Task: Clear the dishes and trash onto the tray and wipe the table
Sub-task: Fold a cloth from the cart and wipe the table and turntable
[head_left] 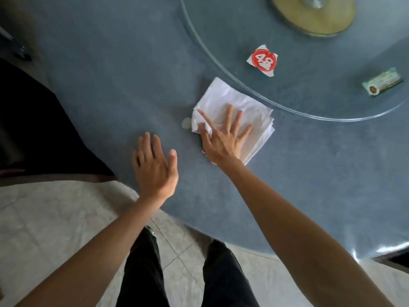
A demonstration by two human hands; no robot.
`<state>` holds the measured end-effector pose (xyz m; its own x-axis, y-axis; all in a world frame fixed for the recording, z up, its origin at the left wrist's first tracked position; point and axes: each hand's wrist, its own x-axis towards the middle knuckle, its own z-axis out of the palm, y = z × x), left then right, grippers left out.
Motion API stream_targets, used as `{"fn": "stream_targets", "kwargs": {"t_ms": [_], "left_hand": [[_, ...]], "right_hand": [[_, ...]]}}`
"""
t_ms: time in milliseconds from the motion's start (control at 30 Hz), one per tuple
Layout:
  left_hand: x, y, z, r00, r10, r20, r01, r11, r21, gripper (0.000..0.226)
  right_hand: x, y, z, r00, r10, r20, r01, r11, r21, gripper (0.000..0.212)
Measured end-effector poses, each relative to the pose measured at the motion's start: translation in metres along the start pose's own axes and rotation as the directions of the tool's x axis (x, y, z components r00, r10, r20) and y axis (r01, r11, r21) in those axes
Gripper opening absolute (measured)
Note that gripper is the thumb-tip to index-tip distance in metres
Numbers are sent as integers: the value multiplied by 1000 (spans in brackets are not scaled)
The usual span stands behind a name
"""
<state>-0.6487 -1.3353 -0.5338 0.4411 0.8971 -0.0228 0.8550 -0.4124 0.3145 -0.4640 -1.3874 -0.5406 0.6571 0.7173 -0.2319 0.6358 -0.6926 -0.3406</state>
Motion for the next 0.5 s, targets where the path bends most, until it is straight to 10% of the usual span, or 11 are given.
{"fn": "stream_targets", "kwargs": {"t_ms": [200, 333, 500], "left_hand": [[39, -65, -33, 996, 81, -37, -88, 963, -255, 54], [72, -105, -43, 978, 209, 8, -201, 948, -246, 54], [105, -128, -49, 973, 231, 12, -221, 941, -255, 56]], "right_hand": [[21, -133, 28, 996, -61, 64, 46, 975, 219, 45], [9, -120, -20, 955, 283, -84, -134, 670, 730, 51], [-80, -55, -75, 755, 601, -261, -115, 513, 851, 42]]}}
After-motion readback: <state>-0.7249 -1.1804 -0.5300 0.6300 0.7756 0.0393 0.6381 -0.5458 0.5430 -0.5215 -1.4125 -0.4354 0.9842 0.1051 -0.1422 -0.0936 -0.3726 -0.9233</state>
